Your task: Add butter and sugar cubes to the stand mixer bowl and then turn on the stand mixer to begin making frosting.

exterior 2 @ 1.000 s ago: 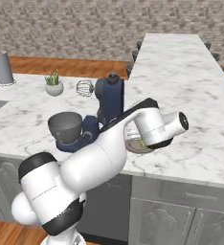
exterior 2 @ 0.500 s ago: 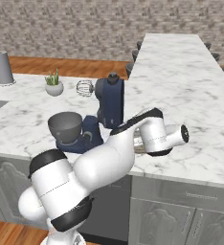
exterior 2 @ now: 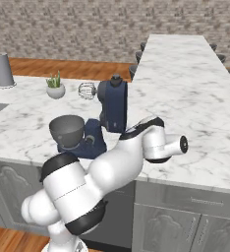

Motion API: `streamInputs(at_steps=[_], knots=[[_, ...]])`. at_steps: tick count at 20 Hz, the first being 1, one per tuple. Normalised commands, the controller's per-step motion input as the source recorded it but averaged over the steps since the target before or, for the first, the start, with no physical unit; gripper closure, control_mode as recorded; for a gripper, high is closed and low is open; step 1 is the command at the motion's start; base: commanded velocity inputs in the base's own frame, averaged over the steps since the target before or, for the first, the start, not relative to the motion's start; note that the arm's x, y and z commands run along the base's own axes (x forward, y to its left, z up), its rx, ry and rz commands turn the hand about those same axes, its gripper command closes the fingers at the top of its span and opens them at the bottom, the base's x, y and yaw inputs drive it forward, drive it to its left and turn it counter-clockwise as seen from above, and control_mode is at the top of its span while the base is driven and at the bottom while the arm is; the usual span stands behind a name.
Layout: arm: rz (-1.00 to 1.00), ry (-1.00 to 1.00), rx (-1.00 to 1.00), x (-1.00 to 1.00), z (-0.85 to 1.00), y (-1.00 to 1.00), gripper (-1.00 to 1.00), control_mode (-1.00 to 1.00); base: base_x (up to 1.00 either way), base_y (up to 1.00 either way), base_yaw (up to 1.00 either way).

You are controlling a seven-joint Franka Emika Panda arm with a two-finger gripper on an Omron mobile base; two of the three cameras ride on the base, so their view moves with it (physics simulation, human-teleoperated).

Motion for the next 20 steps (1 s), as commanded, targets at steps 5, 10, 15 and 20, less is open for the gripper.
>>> streamInputs(at_steps=[5,10,15,20], knots=[[0.02,-0.01,0.00,0.47,-0.29,-0.15,-1.00,-1.00,0.00,0.00,0.00],[0.02,0.00,0.00,0.36,-0.32,-0.40,-1.00,-1.00,0.00,0.00,0.00],[0.04,0.00,0.00,0.34,-0.27,-0.17,-1.00,-1.00,0.00,0.00,0.00],[0.06,0.00,0.00,0.36,-0.19,-0.01,-1.00,-1.00,0.00,0.00,0.00]])
